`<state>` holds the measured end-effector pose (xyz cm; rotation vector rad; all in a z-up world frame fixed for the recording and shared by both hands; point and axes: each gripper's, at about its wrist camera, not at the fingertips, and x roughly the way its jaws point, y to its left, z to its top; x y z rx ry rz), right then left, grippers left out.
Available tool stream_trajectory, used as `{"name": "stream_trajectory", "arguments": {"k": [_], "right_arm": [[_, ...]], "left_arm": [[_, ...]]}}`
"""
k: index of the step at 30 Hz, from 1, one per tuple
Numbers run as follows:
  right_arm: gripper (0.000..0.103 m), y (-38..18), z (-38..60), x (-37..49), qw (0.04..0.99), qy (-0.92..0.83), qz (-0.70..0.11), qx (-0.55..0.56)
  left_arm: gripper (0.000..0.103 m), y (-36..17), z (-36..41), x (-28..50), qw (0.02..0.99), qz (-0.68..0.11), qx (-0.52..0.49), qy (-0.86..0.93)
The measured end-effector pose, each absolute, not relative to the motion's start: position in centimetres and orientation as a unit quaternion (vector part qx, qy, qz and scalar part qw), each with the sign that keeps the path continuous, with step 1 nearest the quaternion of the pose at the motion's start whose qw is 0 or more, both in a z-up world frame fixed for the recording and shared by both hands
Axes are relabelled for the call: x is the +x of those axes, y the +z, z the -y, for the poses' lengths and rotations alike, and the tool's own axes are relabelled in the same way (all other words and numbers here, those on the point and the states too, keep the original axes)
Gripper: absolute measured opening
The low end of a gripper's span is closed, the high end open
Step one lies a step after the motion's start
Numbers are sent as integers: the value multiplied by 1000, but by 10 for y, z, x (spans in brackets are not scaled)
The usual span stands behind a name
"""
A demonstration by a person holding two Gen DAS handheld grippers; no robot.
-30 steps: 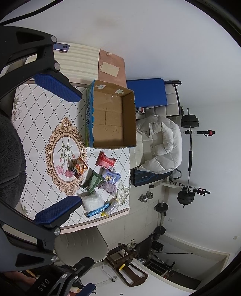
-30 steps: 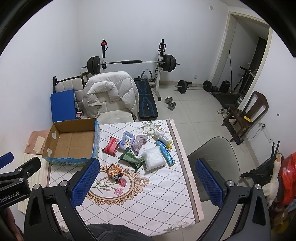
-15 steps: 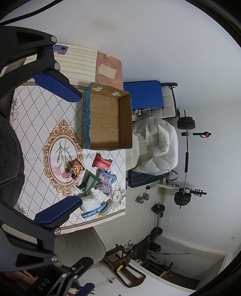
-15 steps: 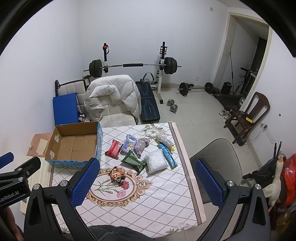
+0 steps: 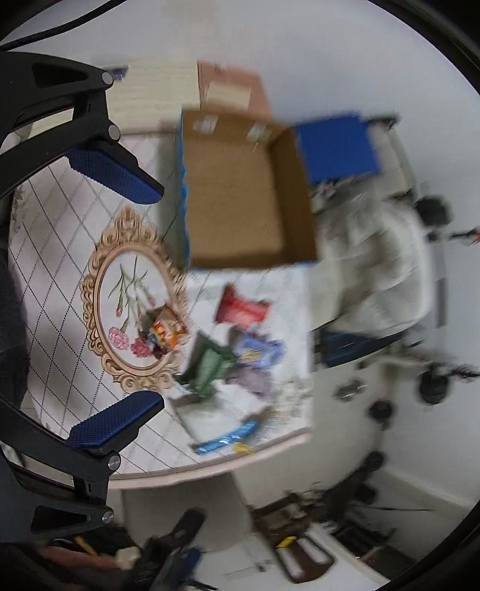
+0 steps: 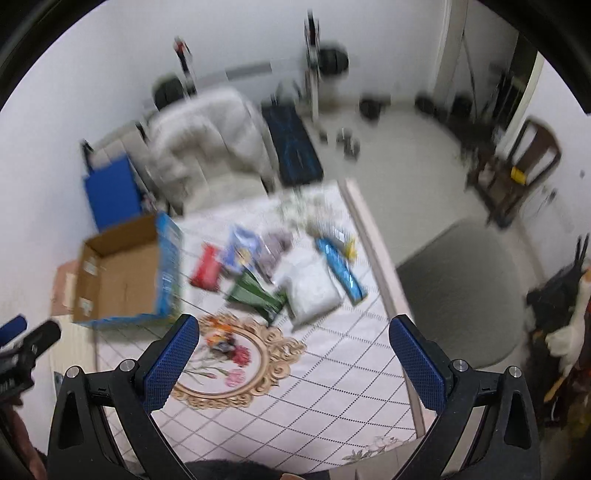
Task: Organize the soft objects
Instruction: 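Grasp the orange snack bag with left gripper while right grasps white bag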
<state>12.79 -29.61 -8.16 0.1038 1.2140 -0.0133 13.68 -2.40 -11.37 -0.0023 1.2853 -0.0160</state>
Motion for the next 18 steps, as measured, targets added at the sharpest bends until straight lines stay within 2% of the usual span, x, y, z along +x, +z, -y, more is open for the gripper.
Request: {"name": "stream_trajectory", "arguments": {"k": [3, 7, 9, 10, 12, 17, 18], "right_arm": [[103, -166, 306, 183, 772, 1, -635, 9], [103, -261, 321, 237, 719, 2, -694, -19], [103, -294, 326, 253, 701, 6, -713, -28], [103, -310, 329, 260, 689, 14, -724, -21], [103, -333, 334, 269, 674, 28, -738, -6], [103, -363, 334, 278, 646, 67, -761, 19], [103, -370, 331, 279, 638, 76, -766, 21]], "left_arm": [[103, -184, 41, 159, 745, -666, -11, -35], [102, -266, 38, 178, 674, -729, -114, -37], [95, -299, 32, 183, 644, -744, -175, -27], [95, -310, 31, 184, 635, -747, -197, -23], [91, -330, 28, 186, 615, -752, -236, -9], [91, -365, 32, 193, 594, -754, -282, 1], [82, -372, 33, 195, 592, -753, -287, 4]]}}
